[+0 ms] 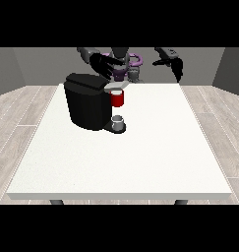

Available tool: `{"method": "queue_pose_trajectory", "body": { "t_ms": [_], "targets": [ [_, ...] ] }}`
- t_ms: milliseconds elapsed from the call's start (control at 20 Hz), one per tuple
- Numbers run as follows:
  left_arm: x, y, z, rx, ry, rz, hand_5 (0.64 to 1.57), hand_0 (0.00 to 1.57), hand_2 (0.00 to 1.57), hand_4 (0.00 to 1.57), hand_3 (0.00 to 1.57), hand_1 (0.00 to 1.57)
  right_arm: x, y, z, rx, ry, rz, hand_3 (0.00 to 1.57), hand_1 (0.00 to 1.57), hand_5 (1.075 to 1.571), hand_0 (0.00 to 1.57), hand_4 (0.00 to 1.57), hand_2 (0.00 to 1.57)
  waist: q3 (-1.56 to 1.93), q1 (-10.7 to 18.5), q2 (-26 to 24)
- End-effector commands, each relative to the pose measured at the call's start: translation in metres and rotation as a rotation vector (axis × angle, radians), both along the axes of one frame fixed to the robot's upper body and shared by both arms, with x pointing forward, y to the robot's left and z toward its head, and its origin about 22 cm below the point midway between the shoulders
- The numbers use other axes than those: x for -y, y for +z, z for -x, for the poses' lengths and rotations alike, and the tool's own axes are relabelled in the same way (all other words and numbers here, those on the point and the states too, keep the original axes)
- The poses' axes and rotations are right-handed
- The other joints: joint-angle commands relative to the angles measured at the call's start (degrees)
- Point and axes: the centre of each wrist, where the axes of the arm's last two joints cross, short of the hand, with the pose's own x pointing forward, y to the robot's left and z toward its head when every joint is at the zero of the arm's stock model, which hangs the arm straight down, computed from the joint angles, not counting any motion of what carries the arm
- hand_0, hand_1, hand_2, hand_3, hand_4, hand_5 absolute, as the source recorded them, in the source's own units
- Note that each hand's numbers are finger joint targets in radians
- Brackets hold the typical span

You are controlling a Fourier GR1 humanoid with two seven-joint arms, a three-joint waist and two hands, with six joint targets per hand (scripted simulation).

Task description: Insert the coffee pod into the coffee machine and close the lid

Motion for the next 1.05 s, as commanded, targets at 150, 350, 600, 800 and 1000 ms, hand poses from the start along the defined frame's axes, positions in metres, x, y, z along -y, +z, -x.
{"method": "queue_pose_trajectory", "body": {
  "t_ms": [150,350,600,800,1000],
  "targets": [
    [-0.007,0.016,-0.006,0.065,-0.045,-0.003,1.571,0.0,0.0,0.0,0.0,0.0,-0.019,0.004,-0.004,0.034,0.013,0.046,0.0,0.0,1.571,0.0,0.11,0.0,0.03,1.1,0.3],
    [0.023,0.012,0.004,0.065,-0.051,0.007,1.571,0.0,0.0,0.2,0.0,0.0,-0.01,-0.014,-0.002,0.014,0.018,0.004,0.0,0.0,1.571,0.0,0.12,0.0,0.04,1.8,-1.3],
    [0.024,-0.021,0.017,0.067,-0.009,0.03,1.571,0.0,0.0,0.25,0.0,0.0,-0.032,-0.018,0.014,0.069,0.165,-0.068,0.0,0.0,1.571,0.0,0.18,0.0,0.02,-3.0,-3.2],
    [0.012,-0.016,0.016,0.008,-0.019,0.035,1.571,0.0,0.0,0.19,0.0,0.0,-0.037,-0.056,0.042,0.009,0.157,-0.173,0.0,0.0,1.571,0.0,0.27,0.0,0.04,-2.9,-6.6],
    [-0.013,-0.049,0.035,-0.058,0.094,0.016,1.571,0.0,0.0,0.19,0.0,0.0,-0.036,-0.091,0.083,-0.131,0.118,-0.239,0.0,0.0,1.571,0.0,0.16,0.0,0.02,-8.2,-11.1]
  ]
}}
